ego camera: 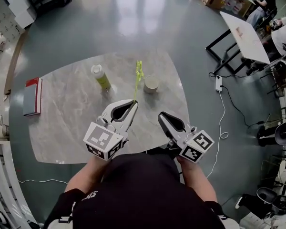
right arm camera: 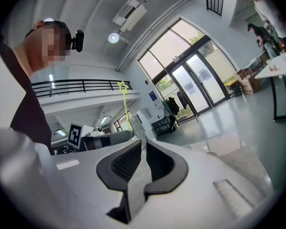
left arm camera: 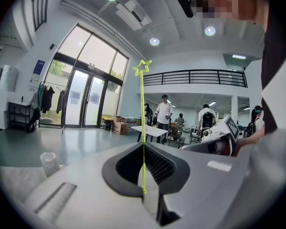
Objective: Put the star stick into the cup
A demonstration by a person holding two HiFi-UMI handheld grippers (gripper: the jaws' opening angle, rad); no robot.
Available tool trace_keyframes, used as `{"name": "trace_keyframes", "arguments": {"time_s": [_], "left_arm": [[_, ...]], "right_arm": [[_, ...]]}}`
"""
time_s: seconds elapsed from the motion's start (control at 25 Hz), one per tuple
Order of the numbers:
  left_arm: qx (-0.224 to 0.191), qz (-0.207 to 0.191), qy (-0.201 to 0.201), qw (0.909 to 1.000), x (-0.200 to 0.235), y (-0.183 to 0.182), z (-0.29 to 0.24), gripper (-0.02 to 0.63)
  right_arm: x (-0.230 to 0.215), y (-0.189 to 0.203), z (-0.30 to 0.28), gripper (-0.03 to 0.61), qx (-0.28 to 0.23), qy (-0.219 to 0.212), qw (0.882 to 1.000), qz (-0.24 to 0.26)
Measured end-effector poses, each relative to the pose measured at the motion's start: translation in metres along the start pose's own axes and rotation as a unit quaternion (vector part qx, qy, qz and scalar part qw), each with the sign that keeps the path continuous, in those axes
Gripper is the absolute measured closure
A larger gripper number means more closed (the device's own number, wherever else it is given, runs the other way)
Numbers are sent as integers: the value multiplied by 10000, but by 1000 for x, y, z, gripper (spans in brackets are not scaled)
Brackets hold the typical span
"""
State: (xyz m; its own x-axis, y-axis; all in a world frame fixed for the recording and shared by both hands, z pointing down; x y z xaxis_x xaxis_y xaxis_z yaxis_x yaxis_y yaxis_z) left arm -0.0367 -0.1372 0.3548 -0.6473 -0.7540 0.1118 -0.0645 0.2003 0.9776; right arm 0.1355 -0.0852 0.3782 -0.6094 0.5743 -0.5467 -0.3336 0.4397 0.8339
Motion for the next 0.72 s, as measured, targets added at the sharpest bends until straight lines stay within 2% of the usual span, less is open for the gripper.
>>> {"name": "trace_keyframes", "arguments": {"time_s": [0.12, 0.48, 0.6, 0.72], "left_arm": [[18, 32, 50, 10000, 8, 2, -9, 607], [227, 97, 110, 9996, 18, 11, -73, 607], [333, 50, 202, 9992, 15, 20, -92, 607], [269, 64, 261, 9993, 20, 27, -109, 607]], "right_arm": [[-5, -2, -2, 533, 70, 92, 9999, 86], [-48, -4, -8, 537, 487, -27, 9987, 144], [-72, -4, -7, 540, 439, 30, 9990, 72], [-94, -2, -8, 541, 297, 113, 9995, -53]]}}
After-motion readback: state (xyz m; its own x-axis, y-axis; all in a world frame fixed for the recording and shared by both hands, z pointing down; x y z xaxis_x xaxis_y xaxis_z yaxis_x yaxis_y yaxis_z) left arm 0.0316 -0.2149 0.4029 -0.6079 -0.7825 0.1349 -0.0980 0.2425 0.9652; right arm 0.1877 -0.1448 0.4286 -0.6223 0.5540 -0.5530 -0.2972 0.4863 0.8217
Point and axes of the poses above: the fingertips, and each gripper's own axes: z backward along the fingers, x to its left, y out of its underside, the point moved 6 cm from there along z, backward along the fingers, and after that the axes turned 3 degrees about -z, right-handed, at the moved point
